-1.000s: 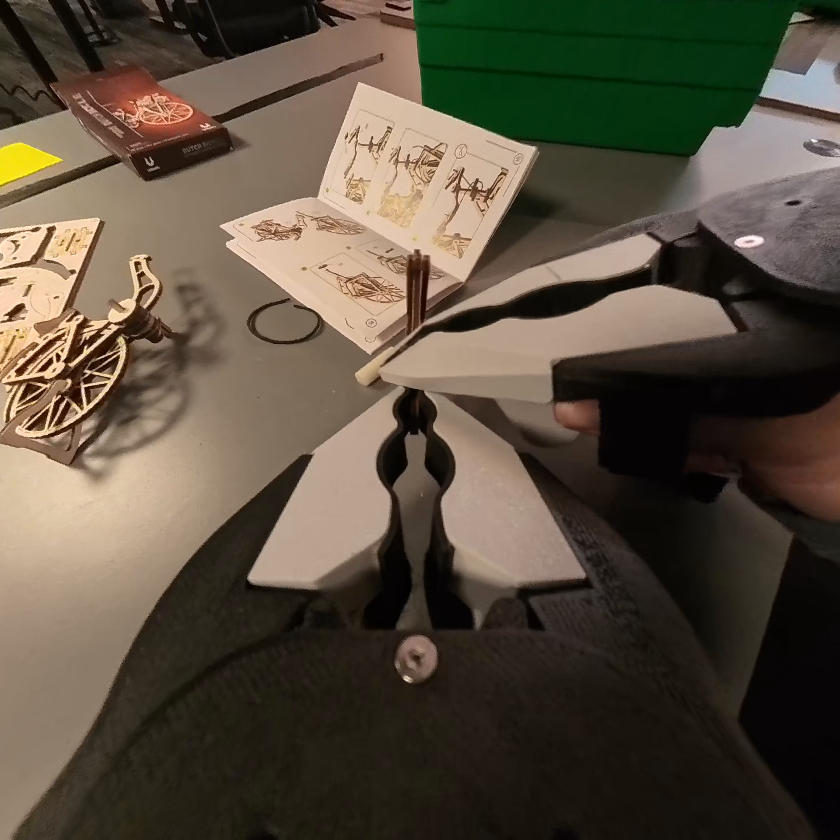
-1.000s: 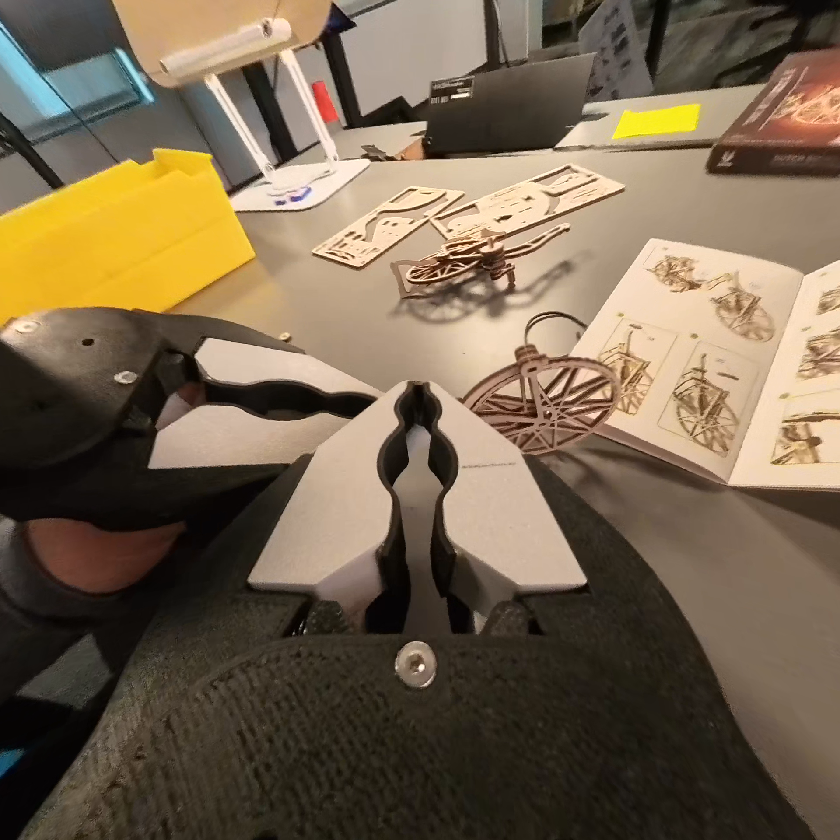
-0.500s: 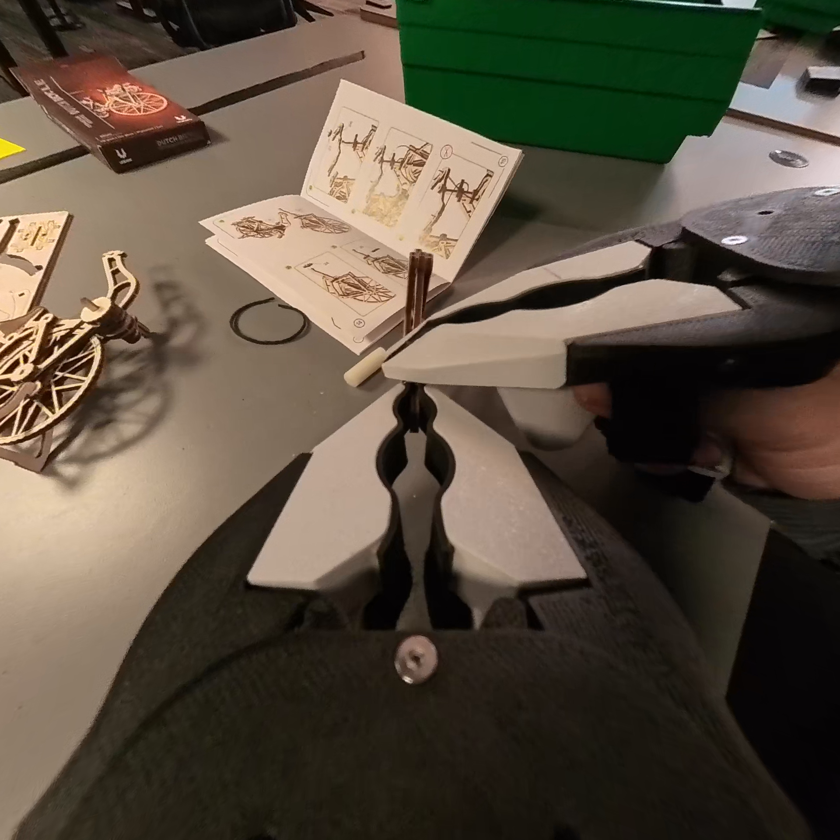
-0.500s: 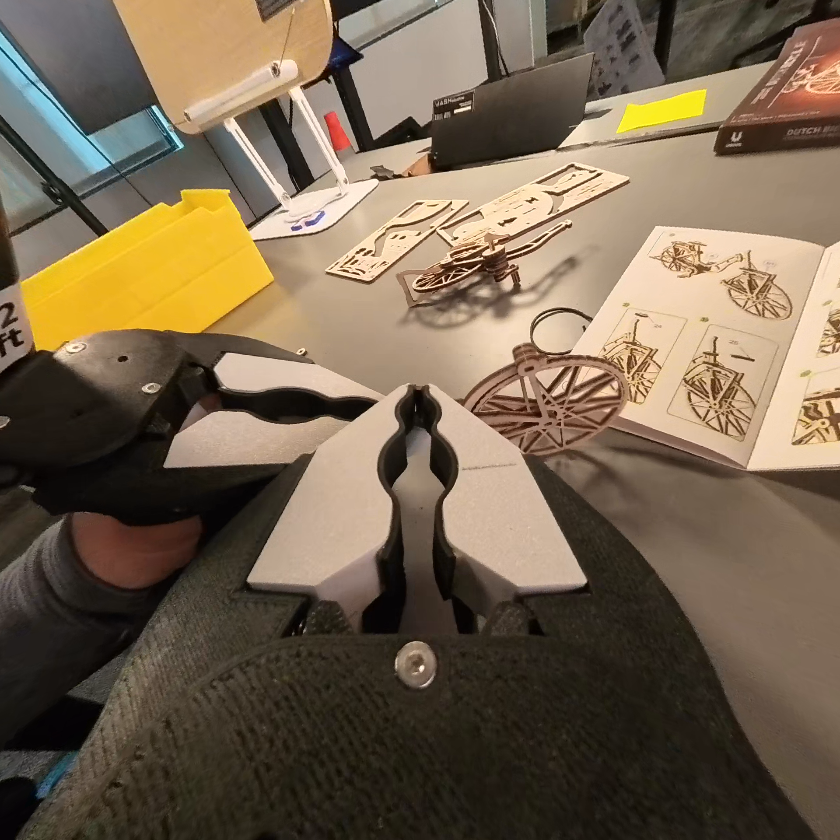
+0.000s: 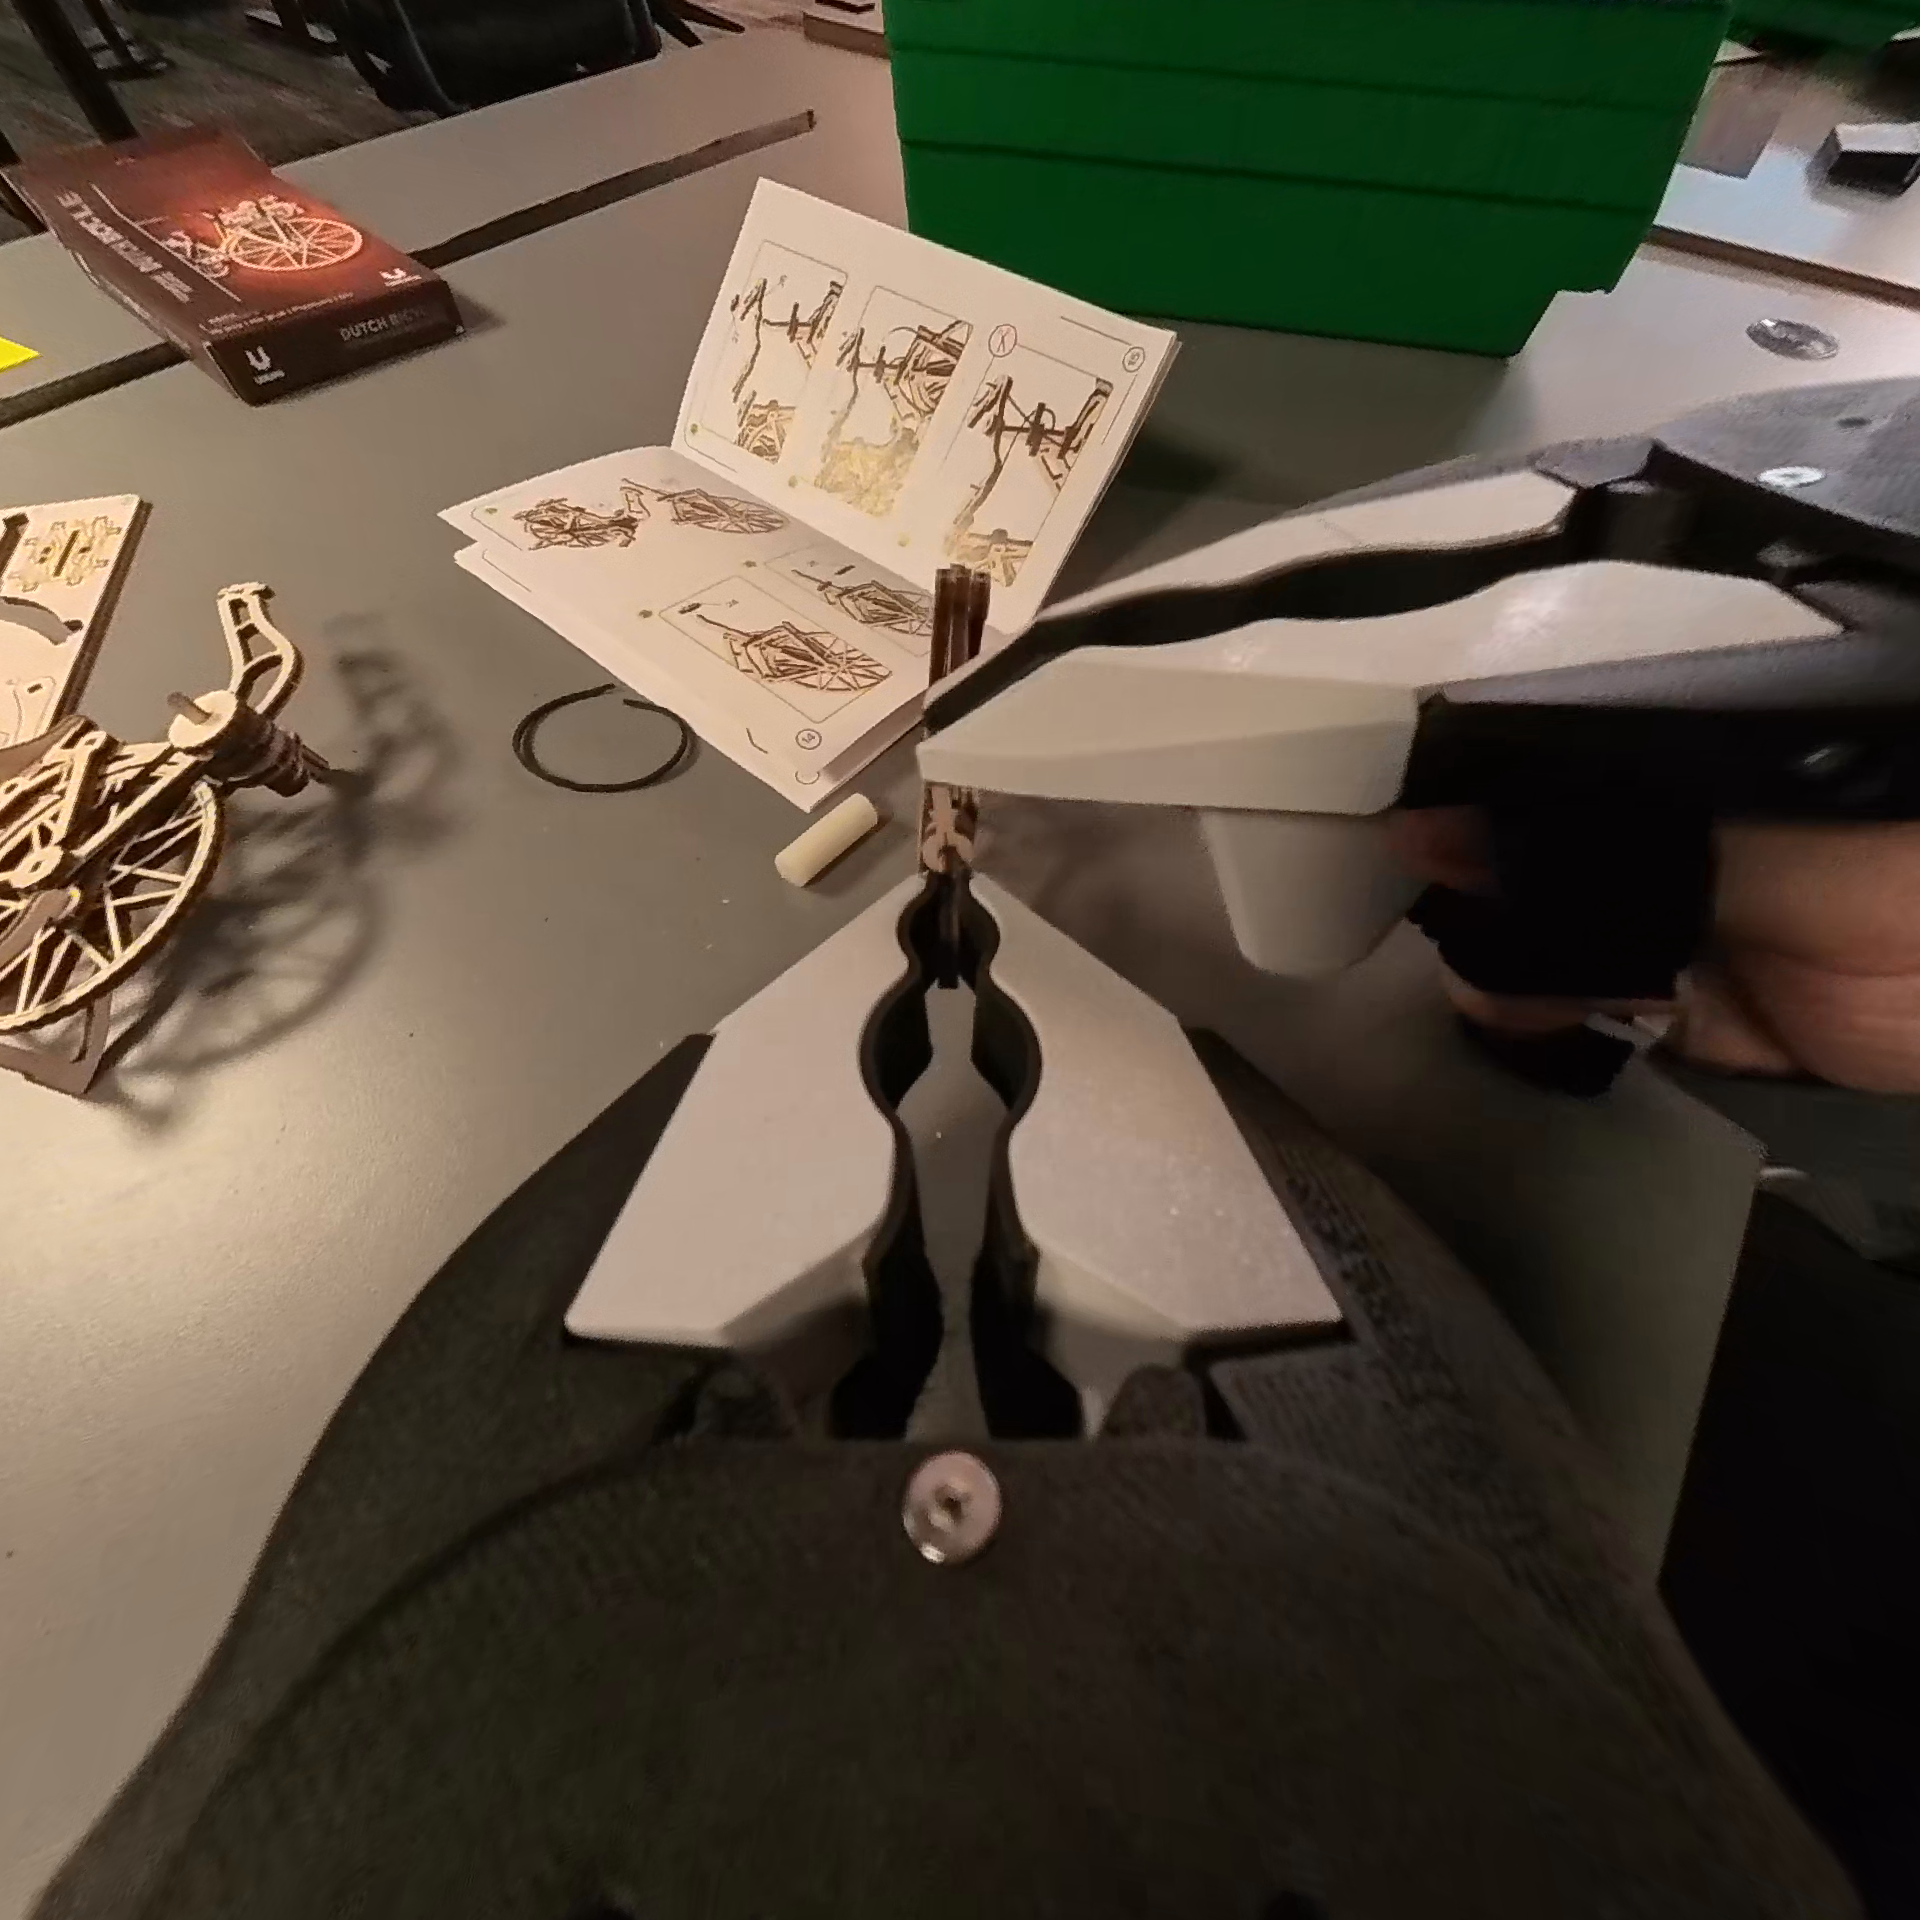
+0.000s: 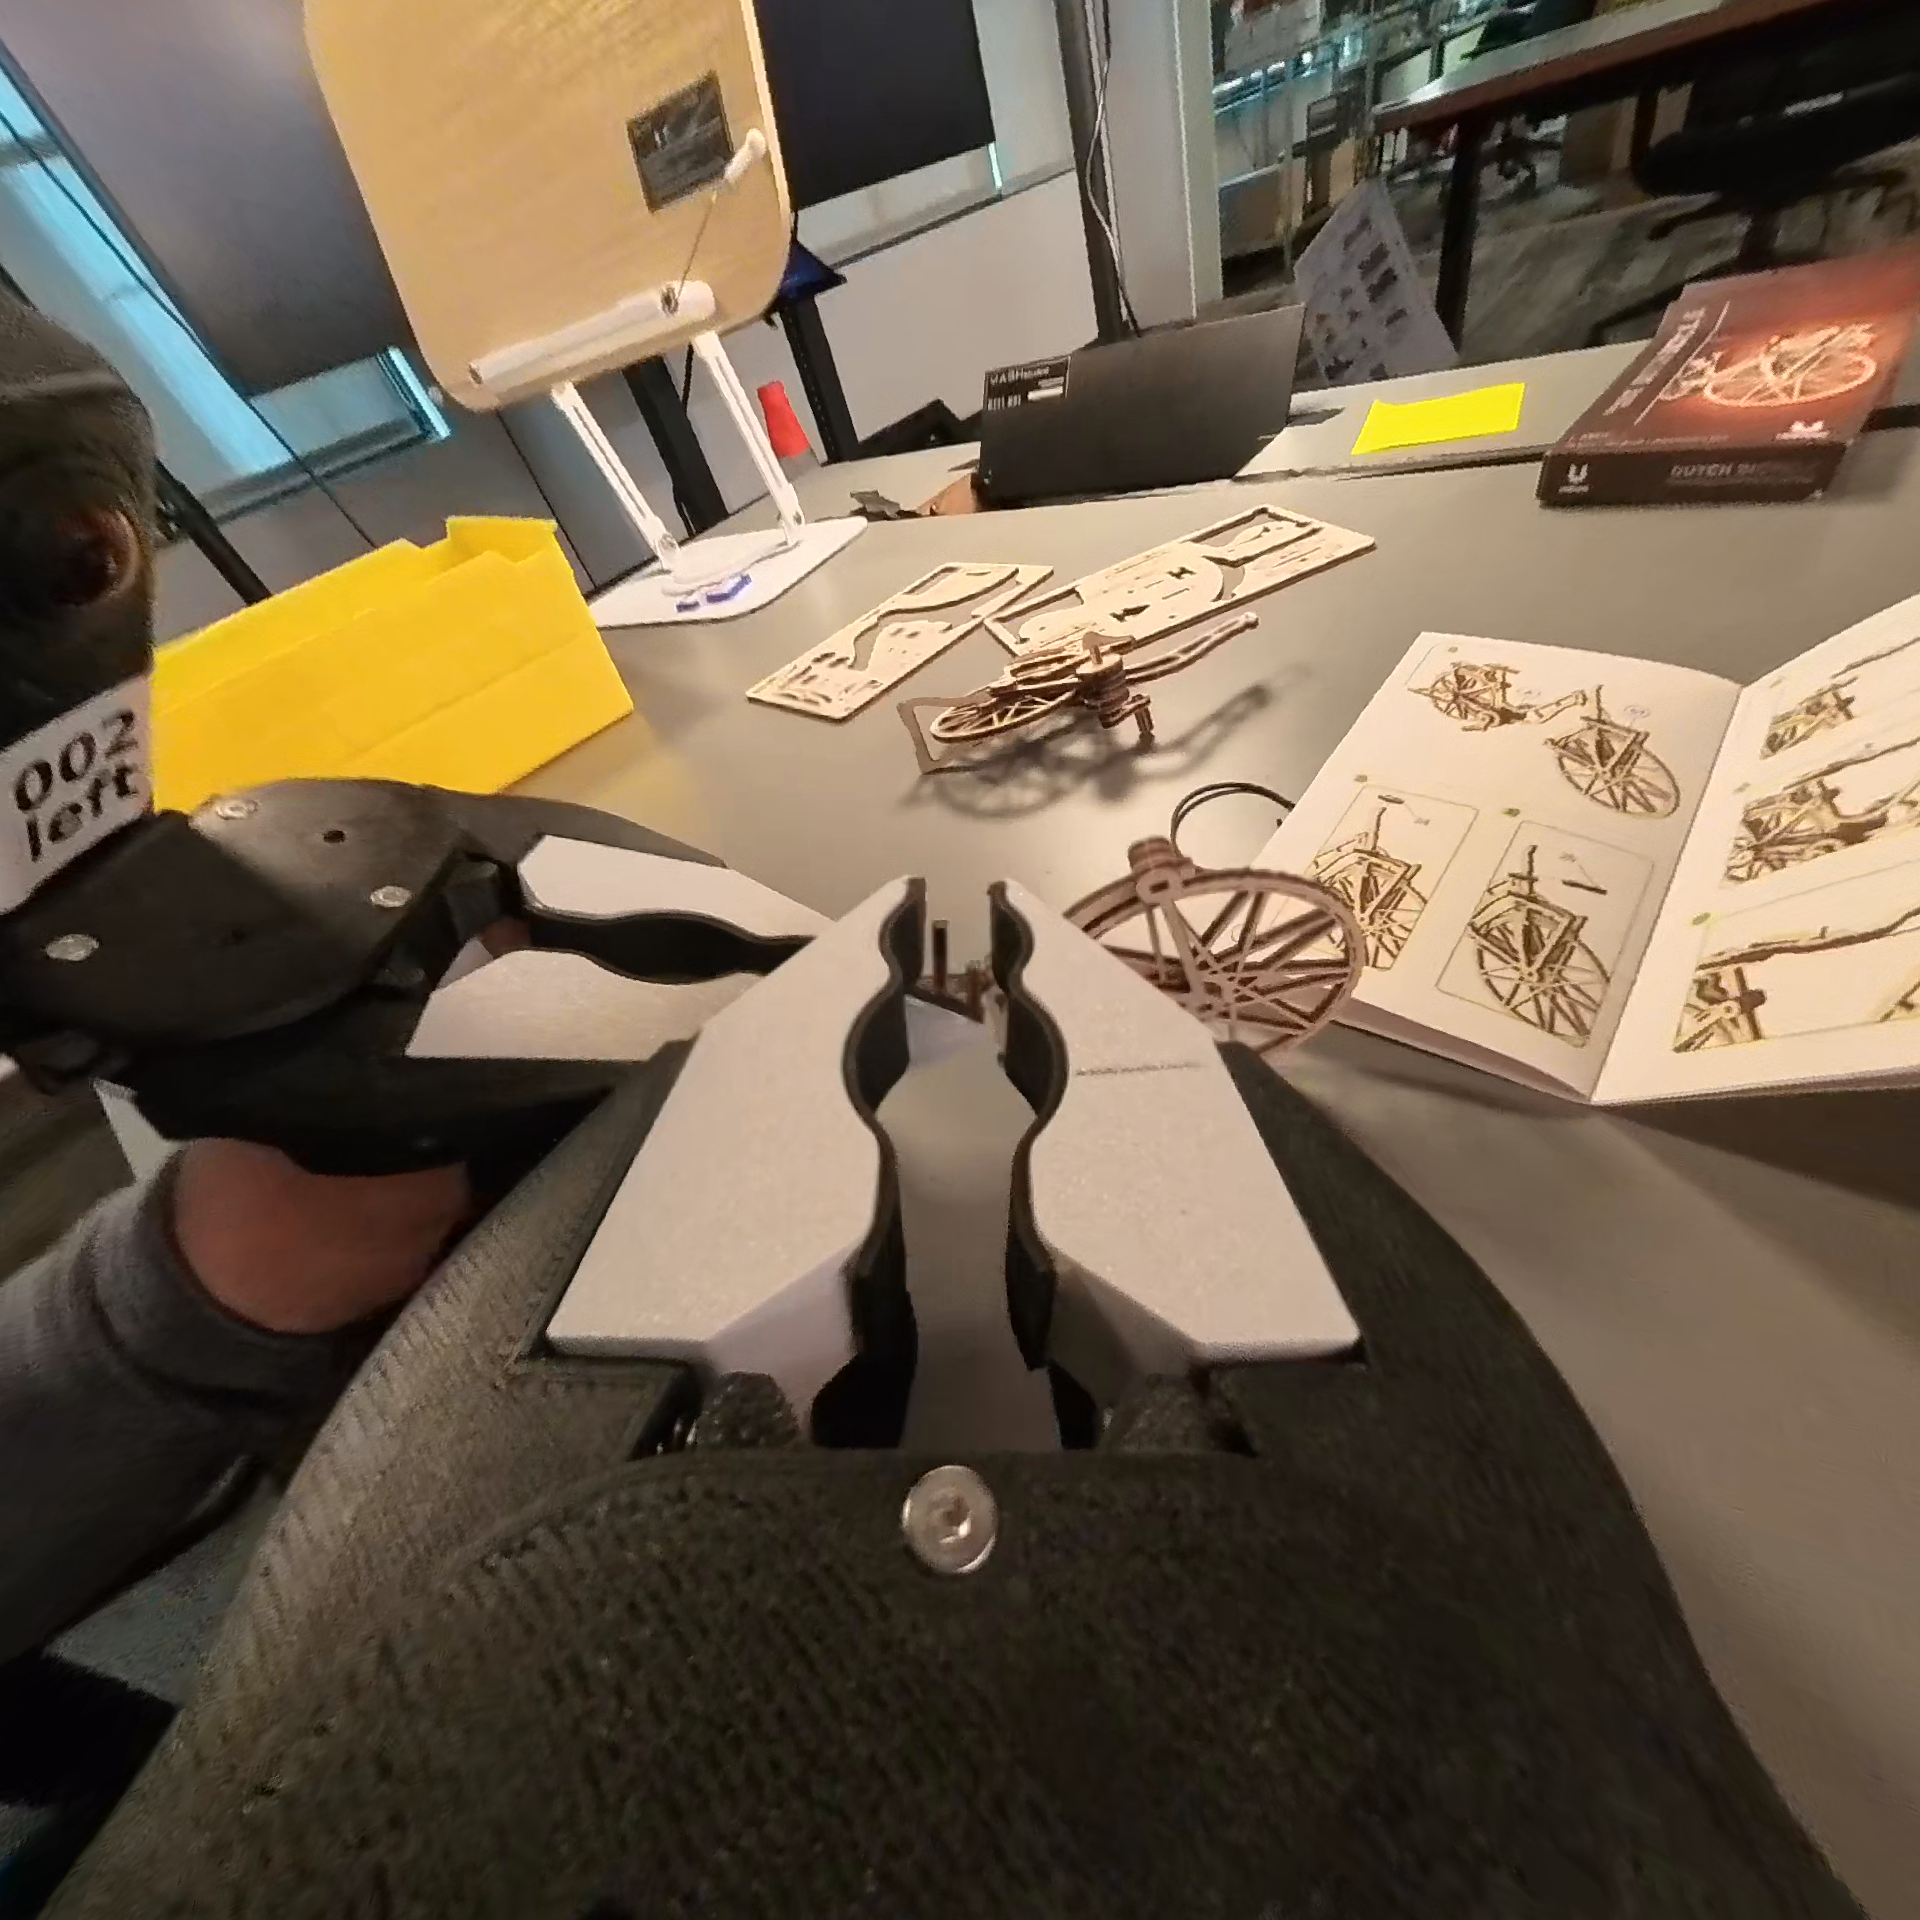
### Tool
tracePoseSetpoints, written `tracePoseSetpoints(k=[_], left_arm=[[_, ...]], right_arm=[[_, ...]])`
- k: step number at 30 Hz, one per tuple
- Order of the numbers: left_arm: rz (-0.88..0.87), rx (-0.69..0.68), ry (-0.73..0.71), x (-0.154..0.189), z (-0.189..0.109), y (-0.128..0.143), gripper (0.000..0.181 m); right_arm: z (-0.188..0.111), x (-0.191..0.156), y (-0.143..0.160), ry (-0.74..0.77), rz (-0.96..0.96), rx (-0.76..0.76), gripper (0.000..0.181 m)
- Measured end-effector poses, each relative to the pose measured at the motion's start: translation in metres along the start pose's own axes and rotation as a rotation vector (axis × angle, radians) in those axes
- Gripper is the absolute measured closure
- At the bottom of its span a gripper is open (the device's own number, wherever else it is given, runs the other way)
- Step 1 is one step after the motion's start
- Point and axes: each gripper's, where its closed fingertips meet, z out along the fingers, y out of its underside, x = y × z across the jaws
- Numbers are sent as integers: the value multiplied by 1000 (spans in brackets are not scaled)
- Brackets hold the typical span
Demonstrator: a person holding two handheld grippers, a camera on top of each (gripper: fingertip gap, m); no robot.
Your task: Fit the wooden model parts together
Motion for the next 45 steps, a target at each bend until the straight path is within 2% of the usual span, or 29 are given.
tracePoseSetpoints(k=[8, 12, 21, 24, 26, 29, 31, 33, 36, 39, 42, 44, 45], left_arm=[[9, -5, -4, 1, 0, 1, 181], [6, 3, -4, 0, 0, 0, 181], [27, 7, -25, -1, -1, 0, 181], [27, 1, -26, -1, 0, 0, 181], [27, -1, -24, -1, 0, 1, 181], [23, 37, -12, -1, -1, -5, 181], [-24, 61, 2, -4, -5, -7, 181], [-64, 108, 49, -5, -14, -11, 181], [-145, 111, 154, -12, -29, -10, 181], [-247, 58, 398, -11, -51, -14, 181], [-373, -71, 618, -19, -71, -19, 181], [-337, -94, 690, -28, -81, -27, 181], [-284, -77, 731, -29, -87, -34, 181]], right_arm=[[4, -8, 10, -73, -71, -90, 175], [3, -6, 9, -63, -64, -80, 181], [2, -4, 10, -61, -44, -93, 181], [2, -6, 12, -46, -101, -105, 181], [2, -4, 12, -62, -60, -105, 181], [1, -6, 6, -57, -101, -65, 181], [-8, -20, -12, -81, -211, 87, 162], [-24, -27, -29, -55, -342, 234, 150], [-38, -22, -36, -27, -504, 257, 130], [-50, -14, -50, -24, -617, 292, 129], [-56, -4, -67, -40, -621, 331, 129], [-50, -7, -68, -154, -534, 290, 134], [-44, -11, -63, -238, -429, 229, 133]])
